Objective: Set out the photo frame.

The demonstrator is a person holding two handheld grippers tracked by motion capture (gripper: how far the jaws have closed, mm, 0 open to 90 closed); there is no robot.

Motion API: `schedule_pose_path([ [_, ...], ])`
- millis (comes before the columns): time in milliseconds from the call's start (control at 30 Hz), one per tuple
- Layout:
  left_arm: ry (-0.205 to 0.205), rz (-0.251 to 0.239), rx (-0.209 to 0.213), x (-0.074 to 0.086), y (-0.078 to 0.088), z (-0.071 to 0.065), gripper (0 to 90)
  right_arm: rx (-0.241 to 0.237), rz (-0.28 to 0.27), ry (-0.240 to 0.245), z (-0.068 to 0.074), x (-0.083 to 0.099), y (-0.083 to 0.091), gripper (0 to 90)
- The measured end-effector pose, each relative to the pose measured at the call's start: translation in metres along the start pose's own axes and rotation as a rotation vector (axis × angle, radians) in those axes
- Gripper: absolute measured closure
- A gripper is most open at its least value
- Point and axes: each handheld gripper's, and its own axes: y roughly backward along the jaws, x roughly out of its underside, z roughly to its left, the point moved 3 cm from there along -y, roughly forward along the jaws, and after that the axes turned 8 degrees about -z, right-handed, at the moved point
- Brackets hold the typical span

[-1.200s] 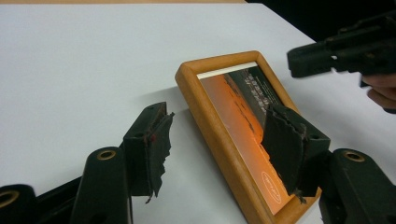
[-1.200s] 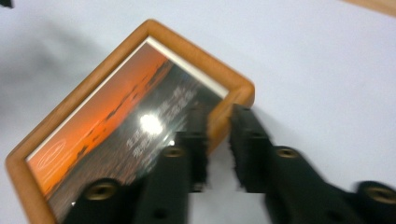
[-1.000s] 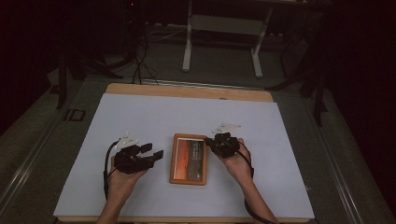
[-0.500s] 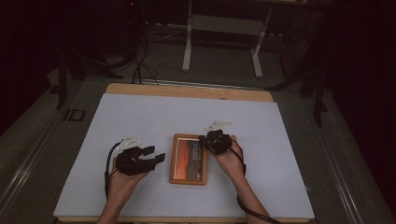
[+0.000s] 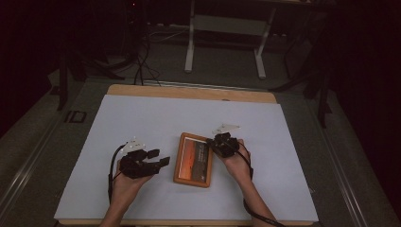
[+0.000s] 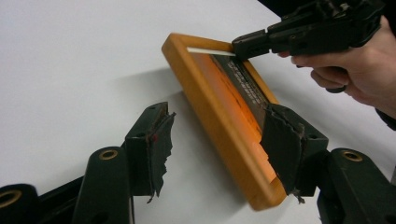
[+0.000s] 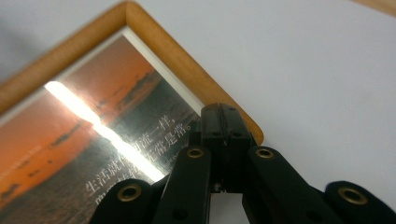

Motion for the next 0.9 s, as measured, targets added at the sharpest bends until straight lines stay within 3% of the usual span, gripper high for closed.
schedule_pose_path([
  [367, -0.018, 0.017, 0.062, 0.003, -0.011, -0.018, 39.5, 0.002, 0.025, -0.055, -0.011, 0.015, -0.004, 90.0],
  [667, -0.011, 0.043, 0.098, 0.007, -0.020, -0.030, 32.7, 0.003, 0.025, -0.064, -0.011, 0.016, -0.005, 90.0],
  [900, -0.011, 0.083, 0.109, 0.018, -0.039, -0.042, 29.9, 0.001, 0.017, -0.069, -0.011, 0.017, -0.004, 90.0],
])
